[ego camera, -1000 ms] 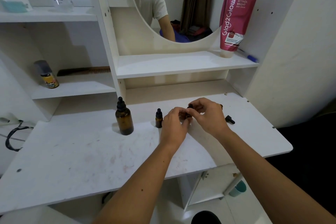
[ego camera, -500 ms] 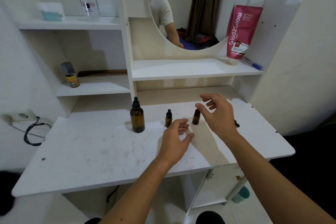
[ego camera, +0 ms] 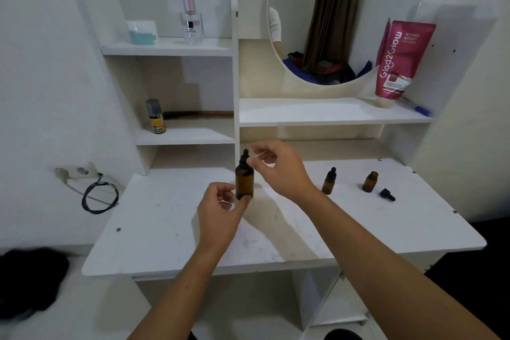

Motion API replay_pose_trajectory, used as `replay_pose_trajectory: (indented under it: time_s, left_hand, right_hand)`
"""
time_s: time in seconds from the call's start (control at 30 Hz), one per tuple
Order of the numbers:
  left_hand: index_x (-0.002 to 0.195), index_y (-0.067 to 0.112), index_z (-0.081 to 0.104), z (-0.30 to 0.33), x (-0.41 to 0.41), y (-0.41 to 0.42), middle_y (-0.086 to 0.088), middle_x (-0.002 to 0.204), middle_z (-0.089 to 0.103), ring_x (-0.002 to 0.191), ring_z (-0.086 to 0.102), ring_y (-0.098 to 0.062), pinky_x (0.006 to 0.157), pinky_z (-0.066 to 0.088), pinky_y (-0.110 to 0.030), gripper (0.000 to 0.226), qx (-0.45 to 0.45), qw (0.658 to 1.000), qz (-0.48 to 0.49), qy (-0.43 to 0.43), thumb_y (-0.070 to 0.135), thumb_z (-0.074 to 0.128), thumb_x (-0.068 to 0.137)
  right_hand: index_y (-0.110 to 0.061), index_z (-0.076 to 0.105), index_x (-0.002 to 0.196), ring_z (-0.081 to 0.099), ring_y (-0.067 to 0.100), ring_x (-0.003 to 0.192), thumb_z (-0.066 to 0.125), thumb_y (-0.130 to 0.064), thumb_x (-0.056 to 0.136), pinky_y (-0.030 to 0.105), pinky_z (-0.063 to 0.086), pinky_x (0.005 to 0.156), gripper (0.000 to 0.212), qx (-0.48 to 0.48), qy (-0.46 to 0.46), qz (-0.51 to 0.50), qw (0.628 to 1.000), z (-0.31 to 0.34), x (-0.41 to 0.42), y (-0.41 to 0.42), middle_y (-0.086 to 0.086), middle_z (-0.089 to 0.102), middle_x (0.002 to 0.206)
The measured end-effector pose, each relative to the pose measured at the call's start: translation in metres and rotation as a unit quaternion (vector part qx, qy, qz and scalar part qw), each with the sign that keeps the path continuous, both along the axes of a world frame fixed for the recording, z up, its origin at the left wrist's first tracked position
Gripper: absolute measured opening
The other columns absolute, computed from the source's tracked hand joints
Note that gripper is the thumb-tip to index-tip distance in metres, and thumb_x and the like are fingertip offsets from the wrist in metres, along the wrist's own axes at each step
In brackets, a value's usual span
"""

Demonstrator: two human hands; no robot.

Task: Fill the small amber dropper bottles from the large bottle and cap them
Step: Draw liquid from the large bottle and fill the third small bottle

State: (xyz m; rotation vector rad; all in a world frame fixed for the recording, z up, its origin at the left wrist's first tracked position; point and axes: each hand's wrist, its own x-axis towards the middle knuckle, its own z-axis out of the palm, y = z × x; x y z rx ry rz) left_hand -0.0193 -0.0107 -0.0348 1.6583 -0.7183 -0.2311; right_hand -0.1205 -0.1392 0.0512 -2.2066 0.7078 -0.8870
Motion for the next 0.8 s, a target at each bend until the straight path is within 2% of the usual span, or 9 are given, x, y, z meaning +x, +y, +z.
replay_pose_trajectory:
  time_s: [0.1, 0.2, 0.37, 0.57, 0.8]
  left_hand:
    - [0.121, 0.024, 0.057, -0.001, 0.010, -0.011, 0.007, 0.118, 0.063, 0.100, 0.064, -0.016, 0.084, 0.056, -0.021, 0.057, 0.013, 1.000, -0.007, -0.011, 0.032, 0.092, 0.076]
    - [0.136, 0.024, 0.054, -0.002, 0.018, -0.024, 0.008, 0.132, 0.062, 0.114, 0.060, -0.014, 0.099, 0.053, -0.029, 0.069, 0.024, 0.998, -0.048, 0.016, 0.035, 0.090, 0.078]
    - [0.131, 0.021, 0.060, -0.003, 0.022, -0.028, 0.010, 0.120, 0.067, 0.109, 0.062, -0.011, 0.101, 0.053, -0.029, 0.054, 0.029, 0.996, -0.078, 0.014, 0.026, 0.085, 0.084]
    - [0.128, 0.019, 0.063, -0.003, 0.023, -0.027, 0.010, 0.116, 0.069, 0.107, 0.064, -0.010, 0.090, 0.048, -0.014, 0.049, 0.030, 0.996, -0.079, 0.009, 0.026, 0.085, 0.084]
    - [0.130, 0.018, 0.062, -0.005, 0.022, -0.029, 0.004, 0.120, 0.070, 0.108, 0.065, -0.015, 0.101, 0.055, -0.032, 0.052, 0.047, 0.996, -0.071, 0.002, 0.027, 0.085, 0.084]
  right_hand:
    - [-0.018, 0.072, 0.125, 0.069, 0.008, 0.100, 0.074, -0.028, 0.096, 0.020, 0.055, 0.093, 0.031, 0.026, 0.017, 0.001, 1.000, 0.002, 0.011, 0.001, -0.008, 0.073, 0.112]
    - [-0.016, 0.075, 0.117, 0.070, 0.002, 0.092, 0.075, -0.021, 0.096, 0.011, 0.053, 0.086, 0.022, 0.033, 0.011, 0.006, 0.999, 0.001, 0.016, 0.002, -0.011, 0.074, 0.103]
    - [-0.015, 0.077, 0.108, 0.067, -0.006, 0.084, 0.075, -0.018, 0.095, 0.003, 0.050, 0.078, 0.014, 0.029, -0.005, -0.004, 1.000, -0.001, 0.019, -0.001, -0.015, 0.071, 0.093]
    - [-0.018, 0.076, 0.097, 0.068, -0.003, 0.083, 0.077, -0.017, 0.093, 0.003, 0.049, 0.076, 0.004, 0.035, -0.022, -0.026, 0.999, -0.004, 0.022, -0.001, -0.016, 0.073, 0.089]
    - [-0.019, 0.076, 0.095, 0.069, 0.001, 0.085, 0.076, -0.016, 0.093, 0.007, 0.051, 0.078, 0.003, 0.056, -0.038, -0.039, 0.997, -0.001, 0.022, 0.001, -0.012, 0.074, 0.089]
